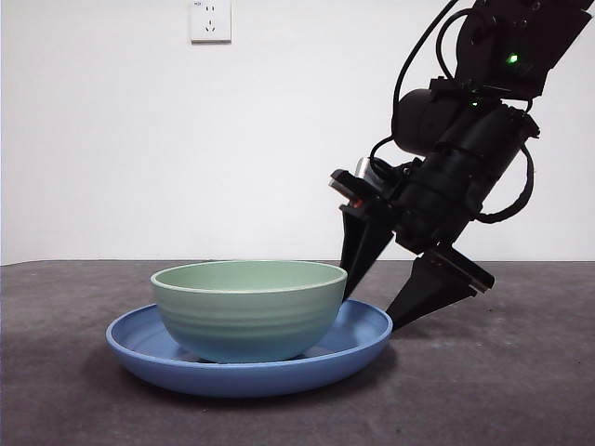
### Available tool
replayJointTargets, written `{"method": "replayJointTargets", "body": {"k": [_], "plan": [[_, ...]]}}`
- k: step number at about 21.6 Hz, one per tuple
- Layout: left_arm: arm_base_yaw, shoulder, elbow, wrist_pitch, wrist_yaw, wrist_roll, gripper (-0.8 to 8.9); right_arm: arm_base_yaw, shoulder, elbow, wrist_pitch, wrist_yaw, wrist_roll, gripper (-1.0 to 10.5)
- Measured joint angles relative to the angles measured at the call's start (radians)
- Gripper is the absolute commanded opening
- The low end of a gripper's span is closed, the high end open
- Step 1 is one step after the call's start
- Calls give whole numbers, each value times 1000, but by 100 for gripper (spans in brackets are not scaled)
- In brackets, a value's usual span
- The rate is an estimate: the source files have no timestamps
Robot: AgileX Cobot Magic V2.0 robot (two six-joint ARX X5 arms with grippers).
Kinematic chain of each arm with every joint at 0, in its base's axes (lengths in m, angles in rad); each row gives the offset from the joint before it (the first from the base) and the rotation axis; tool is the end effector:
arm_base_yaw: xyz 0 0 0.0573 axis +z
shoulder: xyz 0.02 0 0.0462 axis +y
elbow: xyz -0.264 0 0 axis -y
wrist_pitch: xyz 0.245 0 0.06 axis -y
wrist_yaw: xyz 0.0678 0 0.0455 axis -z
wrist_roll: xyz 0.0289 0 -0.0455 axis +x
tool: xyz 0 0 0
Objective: Place the green bowl on the blue plate
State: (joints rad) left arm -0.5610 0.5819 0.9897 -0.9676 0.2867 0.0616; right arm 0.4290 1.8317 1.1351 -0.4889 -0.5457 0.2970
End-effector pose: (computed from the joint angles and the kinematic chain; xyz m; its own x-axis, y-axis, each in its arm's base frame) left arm 0.0647 -0.0503 0.3501 0.5377 -0.6719 -0.5093 0.7395 0.6660 -0.0977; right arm 0.3114 0.1589 0.1617 0.0762 0.6056 -0.7921 -0.2630 0.7785 0.5699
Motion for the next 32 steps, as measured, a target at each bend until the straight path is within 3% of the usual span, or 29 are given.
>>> {"method": "replayJointTargets", "body": {"k": [6, 10, 11, 16, 21, 32], "plan": [[-1, 0, 0, -13, 0, 0, 530, -61, -135, 13, -141, 67, -13, 388], [-10, 0, 0, -39, 0, 0, 530, -76, -296, 13, -322, 148, -79, 610], [-10, 0, 0, -40, 0, 0, 530, -74, -345, 13, -367, 154, -100, 621], [-10, 0, 0, -40, 0, 0, 530, -33, -639, 13, -529, 184, -161, 620], [-11, 0, 0, -40, 0, -7, 530, 1, -888, 13, -639, 212, -169, 620], [-11, 0, 0, -43, 0, -53, 530, 16, -1200, 13, -733, 213, -170, 620]]}}
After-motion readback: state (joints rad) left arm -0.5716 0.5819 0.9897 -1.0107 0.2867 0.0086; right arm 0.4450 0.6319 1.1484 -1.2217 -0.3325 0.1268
